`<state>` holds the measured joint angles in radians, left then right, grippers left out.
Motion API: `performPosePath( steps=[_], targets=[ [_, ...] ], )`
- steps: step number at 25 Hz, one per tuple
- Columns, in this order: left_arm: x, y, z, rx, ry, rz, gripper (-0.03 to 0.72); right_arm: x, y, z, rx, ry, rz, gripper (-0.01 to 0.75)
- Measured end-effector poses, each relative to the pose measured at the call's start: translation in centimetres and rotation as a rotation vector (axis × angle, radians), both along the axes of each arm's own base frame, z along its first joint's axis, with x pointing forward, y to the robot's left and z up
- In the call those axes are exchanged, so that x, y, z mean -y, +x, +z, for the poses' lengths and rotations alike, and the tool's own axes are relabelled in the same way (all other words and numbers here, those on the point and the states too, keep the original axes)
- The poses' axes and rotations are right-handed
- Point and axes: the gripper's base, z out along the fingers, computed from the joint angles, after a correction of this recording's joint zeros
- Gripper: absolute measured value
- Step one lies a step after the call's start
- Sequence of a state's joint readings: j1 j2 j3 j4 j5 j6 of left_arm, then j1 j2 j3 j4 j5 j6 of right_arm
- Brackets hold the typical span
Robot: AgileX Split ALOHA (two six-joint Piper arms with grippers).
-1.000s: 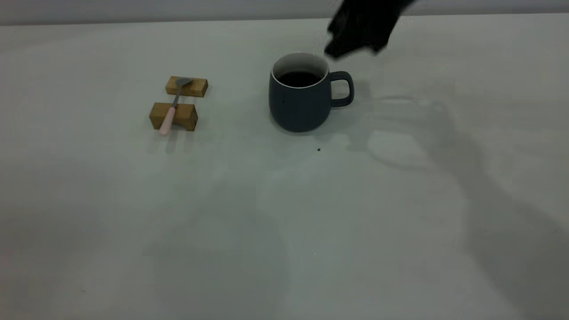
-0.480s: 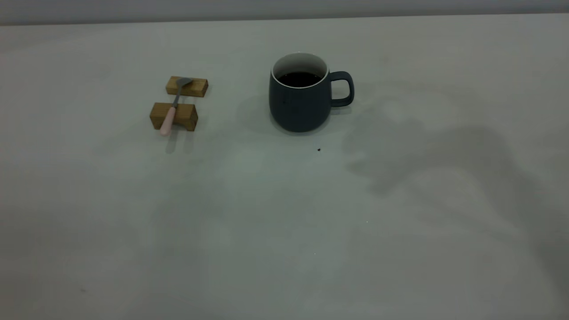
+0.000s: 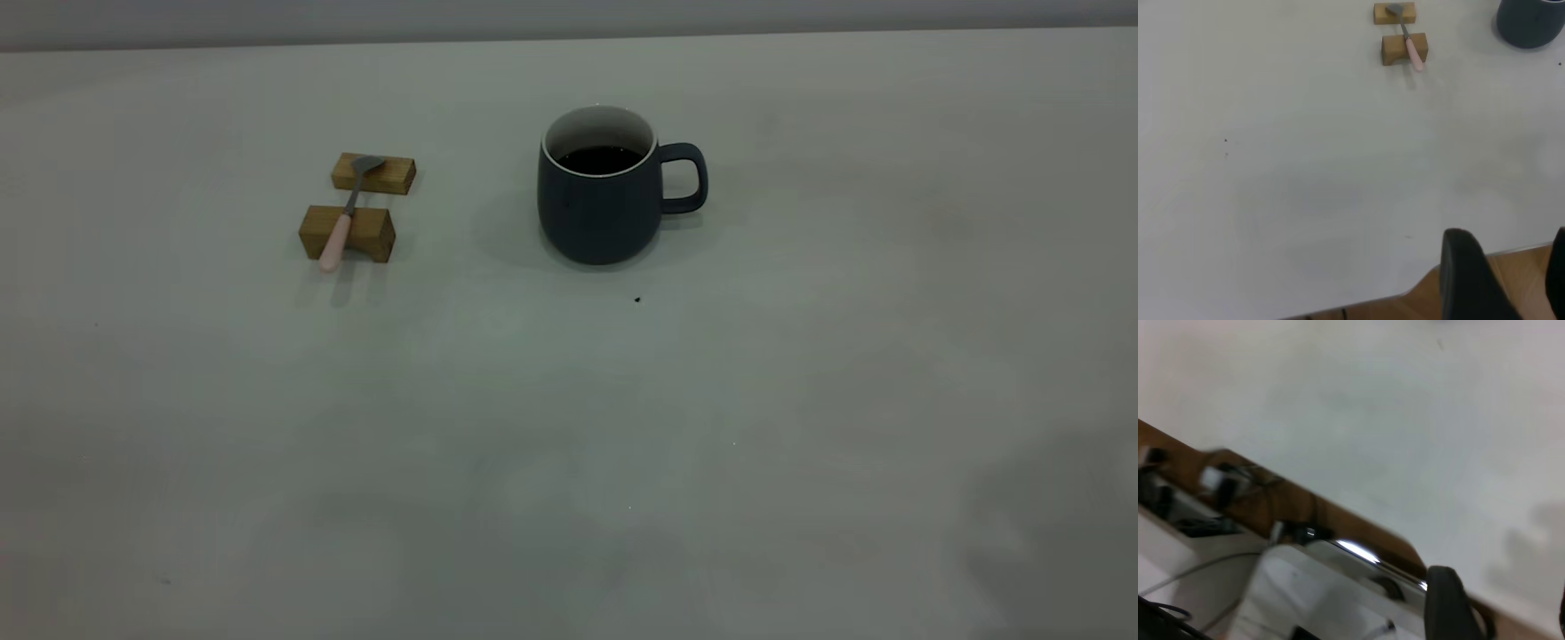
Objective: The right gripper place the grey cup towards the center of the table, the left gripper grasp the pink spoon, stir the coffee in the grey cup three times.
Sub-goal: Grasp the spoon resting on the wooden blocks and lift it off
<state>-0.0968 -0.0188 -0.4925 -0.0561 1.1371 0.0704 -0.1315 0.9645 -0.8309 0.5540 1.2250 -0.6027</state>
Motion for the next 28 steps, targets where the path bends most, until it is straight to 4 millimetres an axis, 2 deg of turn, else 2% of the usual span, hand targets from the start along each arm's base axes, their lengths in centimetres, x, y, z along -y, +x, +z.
performPosePath(
  steps=[3,9,13,28],
  targets=[
    [0.0,0.0,0.0,0.0,0.0,0.0,0.365,0.1,-4.0,-0.9,0.001,-0.091,-0.071,0.438],
    [0.0,0.0,0.0,0.0,0.0,0.0,0.365,1.0,-8.5,-3.1,0.067,-0.25,-0.221,0.438],
    [0.0,0.0,0.0,0.0,0.0,0.0,0.365,1.9,-10.2,-5.7,0.133,-0.307,-0.291,0.438],
    [0.0,0.0,0.0,0.0,0.0,0.0,0.365,2.2,-14.4,-5.0,0.428,-0.208,-0.352,0.438]
  ],
)
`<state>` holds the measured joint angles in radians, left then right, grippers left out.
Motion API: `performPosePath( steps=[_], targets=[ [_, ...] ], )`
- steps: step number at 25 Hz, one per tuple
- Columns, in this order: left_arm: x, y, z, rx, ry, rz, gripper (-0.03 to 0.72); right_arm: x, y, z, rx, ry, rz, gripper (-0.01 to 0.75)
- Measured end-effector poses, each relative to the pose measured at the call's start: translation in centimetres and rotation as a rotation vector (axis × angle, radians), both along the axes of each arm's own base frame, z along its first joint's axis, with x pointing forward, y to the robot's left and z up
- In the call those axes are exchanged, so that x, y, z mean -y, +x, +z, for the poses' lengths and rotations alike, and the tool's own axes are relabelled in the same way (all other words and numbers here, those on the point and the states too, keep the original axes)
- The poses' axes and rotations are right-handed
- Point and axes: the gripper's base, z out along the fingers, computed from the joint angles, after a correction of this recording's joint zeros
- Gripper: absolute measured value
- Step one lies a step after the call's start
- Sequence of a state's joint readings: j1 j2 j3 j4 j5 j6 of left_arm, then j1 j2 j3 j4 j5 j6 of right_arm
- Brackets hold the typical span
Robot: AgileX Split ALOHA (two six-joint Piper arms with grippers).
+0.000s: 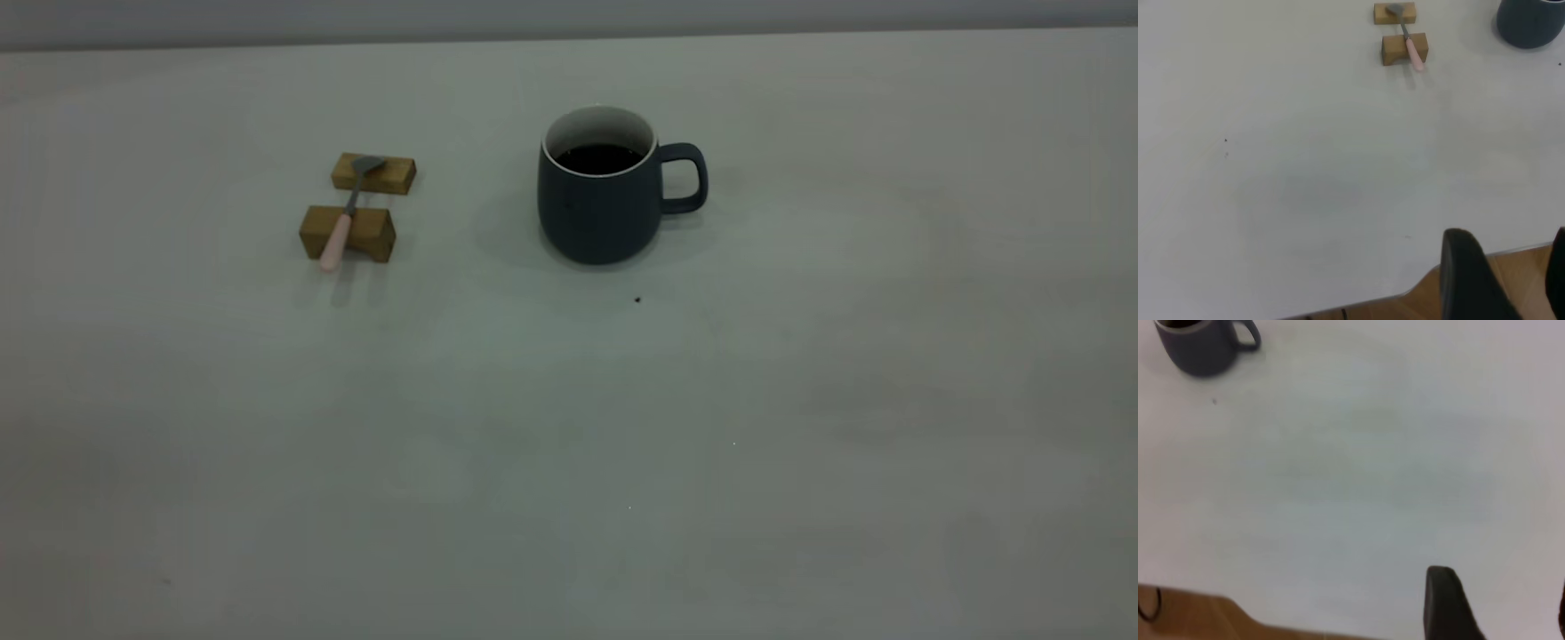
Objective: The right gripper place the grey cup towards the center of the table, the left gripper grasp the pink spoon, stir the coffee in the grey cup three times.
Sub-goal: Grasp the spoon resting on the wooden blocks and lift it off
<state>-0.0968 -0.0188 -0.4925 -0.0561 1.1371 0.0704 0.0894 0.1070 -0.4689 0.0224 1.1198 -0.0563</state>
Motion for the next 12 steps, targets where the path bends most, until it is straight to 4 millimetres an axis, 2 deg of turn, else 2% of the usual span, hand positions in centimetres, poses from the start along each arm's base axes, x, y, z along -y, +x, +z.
performPosePath(
  steps=[5,12],
  targets=[
    [0.0,0.0,0.0,-0.001,0.0,0.0,0.365,0.0,-1.1,0.0,0.075,0.016,-0.014,0.438],
    [0.0,0.0,0.0,-0.001,0.0,0.0,0.365,0.0,-1.3,0.0,0.078,0.023,-0.036,0.438]
  ],
)
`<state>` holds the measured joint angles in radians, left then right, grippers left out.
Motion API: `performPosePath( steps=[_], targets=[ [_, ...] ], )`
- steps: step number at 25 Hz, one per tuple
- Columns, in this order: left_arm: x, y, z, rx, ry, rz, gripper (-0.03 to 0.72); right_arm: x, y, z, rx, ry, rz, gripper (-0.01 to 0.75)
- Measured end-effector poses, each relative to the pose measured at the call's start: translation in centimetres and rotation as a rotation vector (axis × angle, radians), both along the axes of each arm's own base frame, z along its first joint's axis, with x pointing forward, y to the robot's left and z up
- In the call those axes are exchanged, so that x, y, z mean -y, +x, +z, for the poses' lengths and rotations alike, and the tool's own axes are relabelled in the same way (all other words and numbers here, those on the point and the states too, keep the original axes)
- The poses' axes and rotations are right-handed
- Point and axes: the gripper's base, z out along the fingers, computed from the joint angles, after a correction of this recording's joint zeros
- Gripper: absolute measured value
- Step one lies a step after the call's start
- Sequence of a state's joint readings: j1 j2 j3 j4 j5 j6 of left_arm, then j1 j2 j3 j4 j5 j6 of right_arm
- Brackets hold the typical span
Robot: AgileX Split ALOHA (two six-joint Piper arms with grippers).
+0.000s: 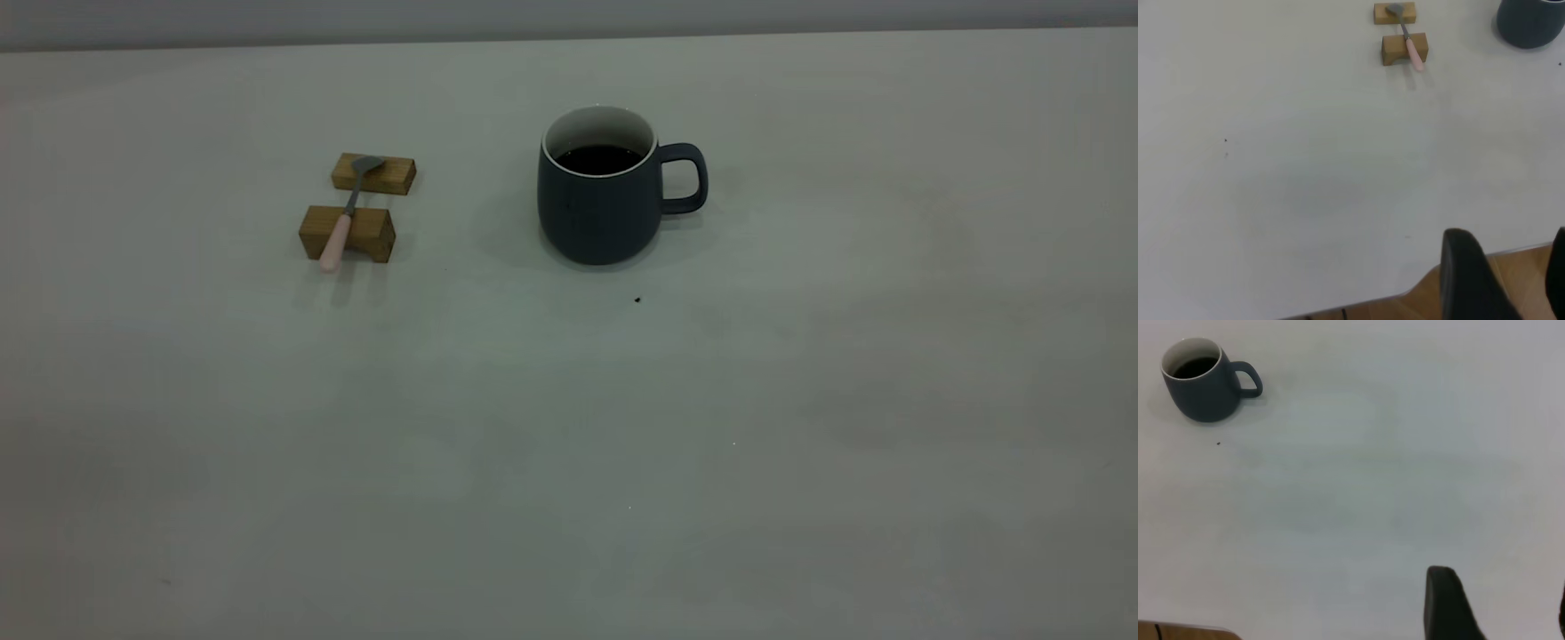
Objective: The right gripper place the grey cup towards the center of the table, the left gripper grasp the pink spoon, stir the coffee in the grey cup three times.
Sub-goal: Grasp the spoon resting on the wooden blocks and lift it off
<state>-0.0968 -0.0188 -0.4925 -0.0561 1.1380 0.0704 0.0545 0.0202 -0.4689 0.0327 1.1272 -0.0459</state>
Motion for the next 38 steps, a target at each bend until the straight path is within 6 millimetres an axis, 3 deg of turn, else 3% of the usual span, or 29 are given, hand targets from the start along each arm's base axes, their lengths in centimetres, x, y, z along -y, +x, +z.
performPosePath(
  steps=[28,32,38],
  targets=[
    [0.0,0.2,-0.1,-0.008,-0.012,0.015,0.365,0.0,0.0,0.0,-0.001,0.006,-0.004,0.438],
    [-0.1,2.0,0.7,-0.065,-0.016,0.066,0.412,0.0,0.0,0.0,-0.001,0.006,-0.004,0.438],
    [0.7,8.6,1.8,-0.211,-0.024,0.062,0.555,0.0,0.0,0.0,-0.001,0.006,-0.004,0.438]
  ],
)
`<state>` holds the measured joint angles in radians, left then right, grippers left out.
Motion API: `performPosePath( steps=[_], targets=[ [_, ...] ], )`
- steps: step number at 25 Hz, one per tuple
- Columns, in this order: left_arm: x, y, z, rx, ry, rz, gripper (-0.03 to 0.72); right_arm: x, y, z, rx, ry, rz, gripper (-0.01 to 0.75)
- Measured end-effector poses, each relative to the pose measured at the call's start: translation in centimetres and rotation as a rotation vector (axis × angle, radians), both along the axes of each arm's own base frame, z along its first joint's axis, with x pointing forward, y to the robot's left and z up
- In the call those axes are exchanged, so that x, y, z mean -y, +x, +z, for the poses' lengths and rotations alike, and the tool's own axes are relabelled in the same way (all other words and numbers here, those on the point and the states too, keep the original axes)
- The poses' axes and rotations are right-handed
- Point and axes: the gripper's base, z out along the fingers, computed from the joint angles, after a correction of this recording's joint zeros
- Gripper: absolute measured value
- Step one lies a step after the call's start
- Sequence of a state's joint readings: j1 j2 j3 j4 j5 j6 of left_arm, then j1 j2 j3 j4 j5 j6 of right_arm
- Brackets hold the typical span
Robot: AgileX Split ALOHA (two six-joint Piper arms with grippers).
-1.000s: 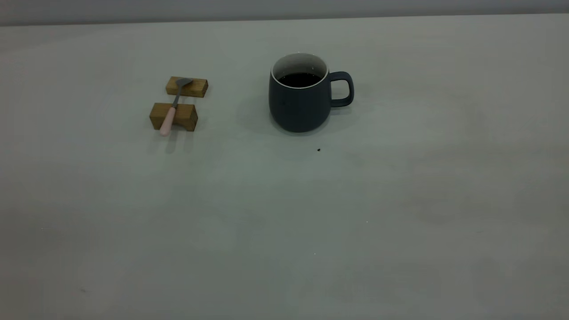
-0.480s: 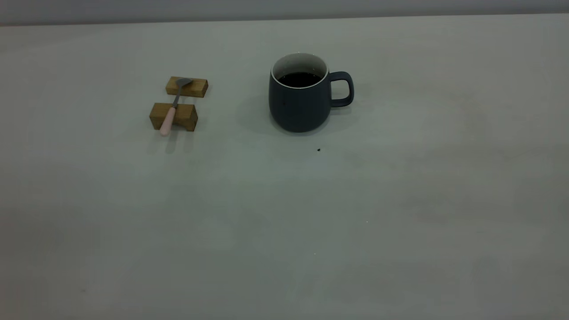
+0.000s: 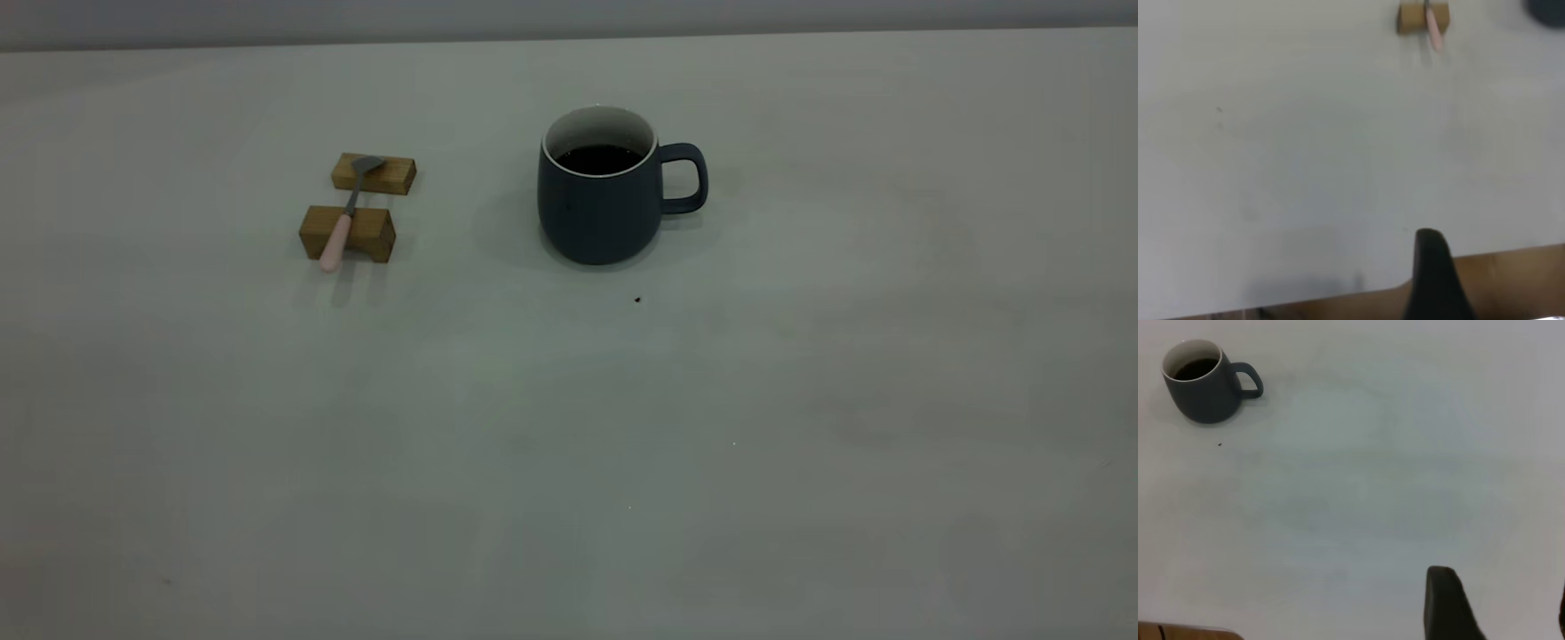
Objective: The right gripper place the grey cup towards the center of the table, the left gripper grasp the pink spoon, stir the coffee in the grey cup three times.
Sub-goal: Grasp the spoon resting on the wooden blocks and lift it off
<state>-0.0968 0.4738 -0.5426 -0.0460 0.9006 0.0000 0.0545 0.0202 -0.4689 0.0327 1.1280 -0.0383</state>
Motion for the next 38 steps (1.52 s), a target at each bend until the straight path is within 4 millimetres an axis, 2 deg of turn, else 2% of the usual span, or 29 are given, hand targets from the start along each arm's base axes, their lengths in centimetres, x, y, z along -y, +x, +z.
performPosePath(
  steps=[4,8,18,22,28,35,38],
  targets=[
    [0.6,5.4,-0.7,-0.115,0.005,-0.003,0.572,0.0,0.0,0.0,0.0,0.0,0.0,0.438],
    [1.1,10.9,-2.5,-0.207,0.01,0.0,0.567,0.0,0.0,0.0,0.0,0.0,0.0,0.438],
    [2.4,22.0,-9.2,-0.384,-0.024,0.073,0.546,0.0,0.0,0.0,0.0,0.0,0.0,0.438],
    [3.8,25.7,-11.6,-0.413,-0.027,0.073,0.546,0.0,0.0,0.0,0.0,0.0,0.0,0.438],
    [6.4,29.9,-15.9,-0.468,-0.037,0.086,0.546,0.0,0.0,0.0,0.0,0.0,0.0,0.438],
    [7.7,32.1,-20.3,-0.531,-0.03,0.1,0.546,0.0,0.0,0.0,0.0,0.0,0.0,0.438],
    [8.6,33.0,-21.6,-0.54,-0.026,0.089,0.546,0.0,0.0,0.0,0.0,0.0,0.0,0.438]
  ],
)
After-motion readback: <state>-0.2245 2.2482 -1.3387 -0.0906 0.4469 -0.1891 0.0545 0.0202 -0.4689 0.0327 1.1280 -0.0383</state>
